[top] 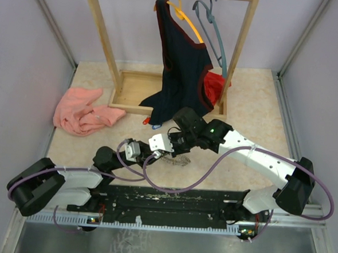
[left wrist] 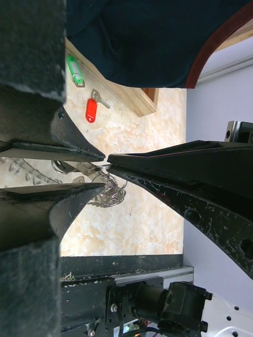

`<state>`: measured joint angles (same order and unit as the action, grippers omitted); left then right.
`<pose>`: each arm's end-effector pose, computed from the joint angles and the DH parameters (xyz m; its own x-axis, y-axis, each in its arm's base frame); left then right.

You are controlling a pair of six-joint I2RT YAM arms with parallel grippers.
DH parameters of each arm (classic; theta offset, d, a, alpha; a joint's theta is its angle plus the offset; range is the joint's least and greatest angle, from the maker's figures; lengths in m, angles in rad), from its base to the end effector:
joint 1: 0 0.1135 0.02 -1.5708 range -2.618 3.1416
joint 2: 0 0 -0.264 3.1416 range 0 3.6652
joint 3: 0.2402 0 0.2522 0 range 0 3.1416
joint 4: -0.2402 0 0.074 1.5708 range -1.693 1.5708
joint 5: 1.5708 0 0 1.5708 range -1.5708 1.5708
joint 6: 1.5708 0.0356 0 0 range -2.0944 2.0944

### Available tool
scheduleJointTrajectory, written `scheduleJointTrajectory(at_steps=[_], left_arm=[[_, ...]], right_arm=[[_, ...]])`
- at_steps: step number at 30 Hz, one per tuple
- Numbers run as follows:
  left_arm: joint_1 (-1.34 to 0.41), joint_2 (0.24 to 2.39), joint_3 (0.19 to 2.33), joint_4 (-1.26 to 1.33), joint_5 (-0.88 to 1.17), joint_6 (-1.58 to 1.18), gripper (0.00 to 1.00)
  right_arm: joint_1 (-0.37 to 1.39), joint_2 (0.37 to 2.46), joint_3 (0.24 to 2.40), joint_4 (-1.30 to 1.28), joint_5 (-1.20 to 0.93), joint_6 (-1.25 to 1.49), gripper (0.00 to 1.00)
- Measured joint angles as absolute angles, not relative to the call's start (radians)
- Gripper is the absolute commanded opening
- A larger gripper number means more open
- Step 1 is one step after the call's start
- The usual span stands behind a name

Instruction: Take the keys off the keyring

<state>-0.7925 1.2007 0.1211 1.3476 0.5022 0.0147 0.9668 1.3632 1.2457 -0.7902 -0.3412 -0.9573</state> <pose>0.1243 -0.1505 0.1998 0.1999 -0.1844 -0.9623 0.9472 0.2876 0.1416 0.1504 0.2389 0.3179 0.4721 -0.6724 -0.5700 -0.8799 -0.3198 -0.3515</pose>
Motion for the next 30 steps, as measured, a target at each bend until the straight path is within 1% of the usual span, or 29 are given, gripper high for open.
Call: scheduleJointTrajectory(at_steps=[7, 9, 11, 23, 30], left_arm=[[-0.793, 1.226, 0.133, 1.356, 0.503, 0.011, 0.24], [-0.793, 1.232, 0.135, 1.362, 0.503, 0.009, 0.16], [-0.792, 1.234, 0.136, 1.366, 0.503, 0.006, 0.13], [-0.793, 1.237, 0.138, 1.364, 0.503, 0.006, 0.18], [-0.793, 1.239, 0.146, 1.347, 0.503, 0.010, 0.18]], right_arm=[[0.969, 1.363, 1.246, -0.790, -0.342, -0.957, 0.00], [0.972, 1.363, 1.246, -0.789, -0.342, -0.957, 0.00], [0.974, 1.364, 1.246, -0.789, -0.343, -0.957, 0.00], [0.974, 1.364, 1.246, -0.789, -0.344, -0.953, 0.00], [0.974, 1.363, 1.246, -0.789, -0.341, -0.948, 0.00]])
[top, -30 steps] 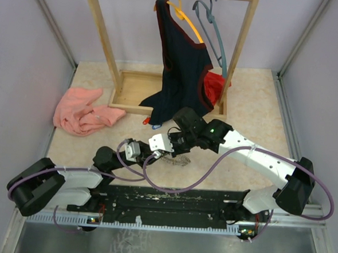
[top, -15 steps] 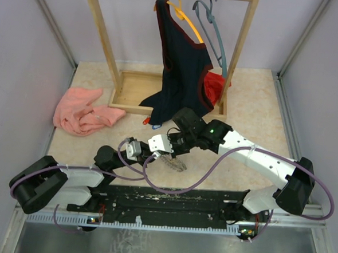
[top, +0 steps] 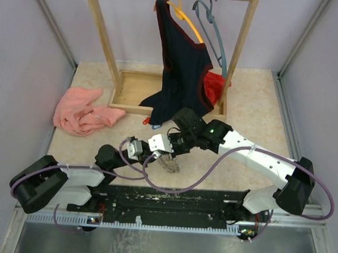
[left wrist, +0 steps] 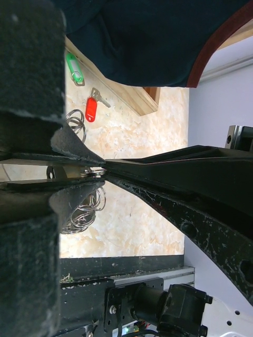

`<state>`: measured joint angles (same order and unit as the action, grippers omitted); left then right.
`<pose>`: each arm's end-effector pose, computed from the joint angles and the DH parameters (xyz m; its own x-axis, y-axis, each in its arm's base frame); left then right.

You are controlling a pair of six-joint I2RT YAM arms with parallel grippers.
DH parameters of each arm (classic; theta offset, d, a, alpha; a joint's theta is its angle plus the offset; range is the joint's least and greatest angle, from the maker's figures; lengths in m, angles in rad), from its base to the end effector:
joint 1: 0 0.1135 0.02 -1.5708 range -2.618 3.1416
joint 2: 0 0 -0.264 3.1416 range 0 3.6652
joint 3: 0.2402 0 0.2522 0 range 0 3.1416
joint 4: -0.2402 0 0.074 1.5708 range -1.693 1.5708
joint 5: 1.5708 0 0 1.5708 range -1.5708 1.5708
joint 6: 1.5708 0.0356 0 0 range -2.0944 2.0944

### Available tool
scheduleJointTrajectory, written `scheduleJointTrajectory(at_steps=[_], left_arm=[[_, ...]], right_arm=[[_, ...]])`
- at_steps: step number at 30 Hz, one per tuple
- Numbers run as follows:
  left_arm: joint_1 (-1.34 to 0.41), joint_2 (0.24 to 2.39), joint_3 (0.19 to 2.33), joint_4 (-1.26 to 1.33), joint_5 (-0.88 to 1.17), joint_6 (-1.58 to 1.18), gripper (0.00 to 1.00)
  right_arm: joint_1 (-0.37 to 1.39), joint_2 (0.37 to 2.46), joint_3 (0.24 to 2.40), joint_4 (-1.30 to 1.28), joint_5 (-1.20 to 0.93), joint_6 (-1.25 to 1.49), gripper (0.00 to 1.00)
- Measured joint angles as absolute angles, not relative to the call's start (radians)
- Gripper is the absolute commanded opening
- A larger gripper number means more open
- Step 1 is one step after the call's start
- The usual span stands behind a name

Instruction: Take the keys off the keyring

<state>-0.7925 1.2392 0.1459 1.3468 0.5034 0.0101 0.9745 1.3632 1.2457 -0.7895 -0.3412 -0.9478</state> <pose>0.1294 -0.1557 0.1995 0.1857 -0.1757 -0.9668 0.9498 0.2842 0.1308 0.1486 0.2401 0.3180 0.4692 -0.6715 -0.5735 -0.8817 -0.3200 -0.3466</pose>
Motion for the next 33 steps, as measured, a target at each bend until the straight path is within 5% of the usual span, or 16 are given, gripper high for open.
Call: scheduleJointTrajectory(at_steps=[18, 23, 26, 30, 33], left_arm=[[-0.793, 1.228, 0.149, 1.300, 0.489, 0.035, 0.21], [-0.793, 1.221, 0.149, 1.292, 0.487, 0.036, 0.14], [-0.793, 1.221, 0.149, 1.290, 0.487, 0.035, 0.01], [-0.793, 1.221, 0.149, 1.286, 0.492, 0.035, 0.00], [-0.795, 1.219, 0.149, 1.285, 0.493, 0.039, 0.00]], right_arm=[[0.974, 1.363, 1.246, -0.789, -0.338, -0.946, 0.00], [0.974, 1.363, 1.246, -0.787, -0.339, -0.946, 0.00], [0.974, 1.363, 1.246, -0.786, -0.339, -0.946, 0.00], [0.974, 1.364, 1.246, -0.785, -0.338, -0.944, 0.00], [0.974, 1.363, 1.246, -0.784, -0.339, -0.937, 0.12]])
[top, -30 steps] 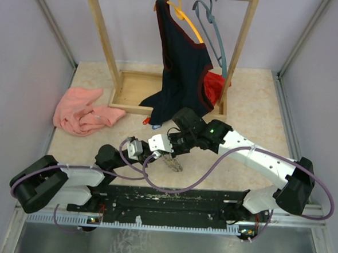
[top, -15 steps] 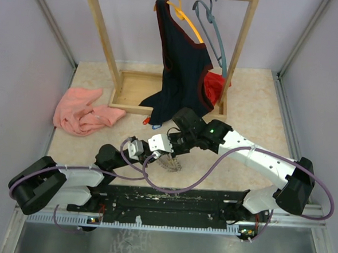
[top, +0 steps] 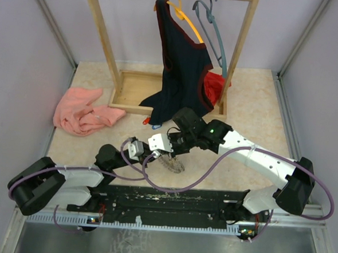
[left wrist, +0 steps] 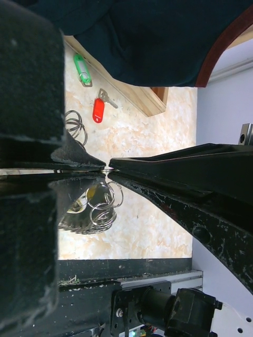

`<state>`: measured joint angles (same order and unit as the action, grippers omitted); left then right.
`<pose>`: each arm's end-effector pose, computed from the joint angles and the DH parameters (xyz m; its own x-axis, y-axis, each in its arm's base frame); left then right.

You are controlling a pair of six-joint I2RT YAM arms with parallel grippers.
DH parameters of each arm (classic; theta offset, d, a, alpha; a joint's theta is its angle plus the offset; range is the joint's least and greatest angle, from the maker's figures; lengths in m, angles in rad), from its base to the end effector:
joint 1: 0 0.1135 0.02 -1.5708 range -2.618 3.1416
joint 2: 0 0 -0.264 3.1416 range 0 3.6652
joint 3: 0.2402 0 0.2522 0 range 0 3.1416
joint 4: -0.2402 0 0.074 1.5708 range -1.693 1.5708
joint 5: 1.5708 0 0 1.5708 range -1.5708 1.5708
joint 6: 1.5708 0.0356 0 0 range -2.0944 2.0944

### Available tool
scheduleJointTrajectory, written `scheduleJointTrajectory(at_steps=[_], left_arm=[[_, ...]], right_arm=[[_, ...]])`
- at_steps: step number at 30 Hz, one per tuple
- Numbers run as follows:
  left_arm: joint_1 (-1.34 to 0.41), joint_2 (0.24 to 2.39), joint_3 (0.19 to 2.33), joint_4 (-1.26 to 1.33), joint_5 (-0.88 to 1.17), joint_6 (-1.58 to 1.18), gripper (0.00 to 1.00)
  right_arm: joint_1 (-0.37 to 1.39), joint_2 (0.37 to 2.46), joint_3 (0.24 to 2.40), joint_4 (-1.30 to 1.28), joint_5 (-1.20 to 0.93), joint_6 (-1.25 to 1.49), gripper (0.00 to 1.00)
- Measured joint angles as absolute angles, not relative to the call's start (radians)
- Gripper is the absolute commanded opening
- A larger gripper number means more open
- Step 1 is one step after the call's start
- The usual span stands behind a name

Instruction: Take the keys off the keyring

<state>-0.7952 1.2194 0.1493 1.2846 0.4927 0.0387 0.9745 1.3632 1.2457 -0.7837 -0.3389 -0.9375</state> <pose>0.1296 -0.1562 0.1977 0.1858 -0.1408 -0.9725 0.9462 0.2925 0.1384 0.1489 0.2405 0.3184 0.4618 -0.6733 -0.5774 -0.8853 -0.3105 -0.3460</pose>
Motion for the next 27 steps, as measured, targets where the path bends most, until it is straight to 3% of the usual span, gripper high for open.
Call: scheduleJointTrajectory(at_steps=[3, 8, 20, 27], left_arm=[[-0.795, 1.200, 0.148, 1.267, 0.489, 0.044, 0.00], [-0.794, 1.138, 0.124, 1.234, 0.479, 0.065, 0.00], [-0.766, 1.110, 0.084, 1.406, 0.484, 0.005, 0.00], [-0.731, 1.173, 0.085, 1.504, 0.521, -0.128, 0.00]], right_arm=[[0.973, 1.363, 1.246, -0.774, -0.355, -0.920, 0.30], [0.934, 1.359, 1.246, -0.749, -0.450, -0.884, 0.44], [0.667, 1.319, 1.243, -0.624, -0.931, -0.651, 0.42], [0.625, 1.320, 1.204, -0.493, -1.176, -0.506, 0.40]])
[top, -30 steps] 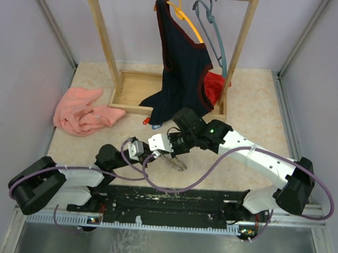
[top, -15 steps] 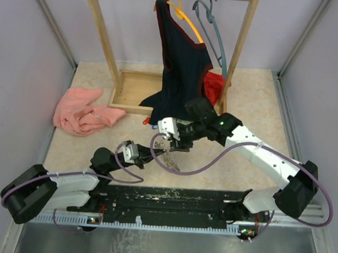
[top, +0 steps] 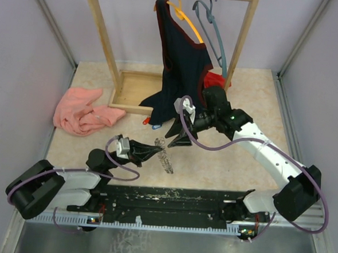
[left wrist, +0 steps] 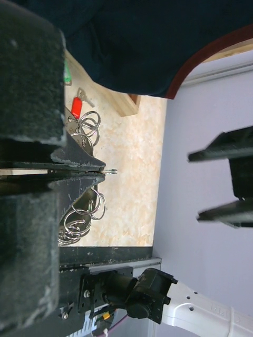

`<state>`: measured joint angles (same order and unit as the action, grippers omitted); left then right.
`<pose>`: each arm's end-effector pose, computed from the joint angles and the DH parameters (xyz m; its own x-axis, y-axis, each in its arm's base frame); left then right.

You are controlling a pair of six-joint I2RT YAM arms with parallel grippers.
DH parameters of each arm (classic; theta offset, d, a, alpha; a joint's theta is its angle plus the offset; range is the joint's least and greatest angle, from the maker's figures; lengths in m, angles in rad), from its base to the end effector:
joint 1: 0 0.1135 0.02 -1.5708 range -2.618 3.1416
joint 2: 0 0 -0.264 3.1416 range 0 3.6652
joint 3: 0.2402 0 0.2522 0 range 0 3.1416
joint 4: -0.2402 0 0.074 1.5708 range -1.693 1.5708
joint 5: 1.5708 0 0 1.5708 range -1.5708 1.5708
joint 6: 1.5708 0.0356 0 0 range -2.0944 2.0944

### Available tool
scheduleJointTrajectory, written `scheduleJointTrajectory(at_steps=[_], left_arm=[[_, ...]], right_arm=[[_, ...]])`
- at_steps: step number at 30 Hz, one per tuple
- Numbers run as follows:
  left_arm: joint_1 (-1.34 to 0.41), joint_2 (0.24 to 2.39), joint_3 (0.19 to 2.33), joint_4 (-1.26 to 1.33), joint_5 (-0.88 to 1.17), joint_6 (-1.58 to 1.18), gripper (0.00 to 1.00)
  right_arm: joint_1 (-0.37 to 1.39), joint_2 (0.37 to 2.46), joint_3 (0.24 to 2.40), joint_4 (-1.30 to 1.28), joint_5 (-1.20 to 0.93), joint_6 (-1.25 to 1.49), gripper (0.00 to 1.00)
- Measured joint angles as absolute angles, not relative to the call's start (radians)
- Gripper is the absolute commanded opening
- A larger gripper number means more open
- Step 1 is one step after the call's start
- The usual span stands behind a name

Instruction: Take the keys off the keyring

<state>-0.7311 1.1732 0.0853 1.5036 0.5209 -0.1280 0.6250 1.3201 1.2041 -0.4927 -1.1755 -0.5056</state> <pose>0.1226 -0.1338 0.2102 0.1810 -0.3110 -0.9330 0.9489 0.3045 0.0826 0.2052 0.1886 0.3503 0.0008 -0.2294 -0.9733 -0.9589 -0.2764 0.0643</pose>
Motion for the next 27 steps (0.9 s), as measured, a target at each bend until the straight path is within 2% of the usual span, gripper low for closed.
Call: scheduleJointTrajectory(at_steps=[14, 27], left_arm=[[-0.598, 1.203, 0.191, 1.505, 0.736, -0.322, 0.00], [-0.490, 1.339, 0.410, 1.508, 1.032, -0.501, 0.00]], right_arm=[[0.599, 1.371, 1.244, -0.515, -1.332, -0.477, 0.42], [0.564, 1.412, 1.296, -0.553, -1.325, -0.496, 0.42]])
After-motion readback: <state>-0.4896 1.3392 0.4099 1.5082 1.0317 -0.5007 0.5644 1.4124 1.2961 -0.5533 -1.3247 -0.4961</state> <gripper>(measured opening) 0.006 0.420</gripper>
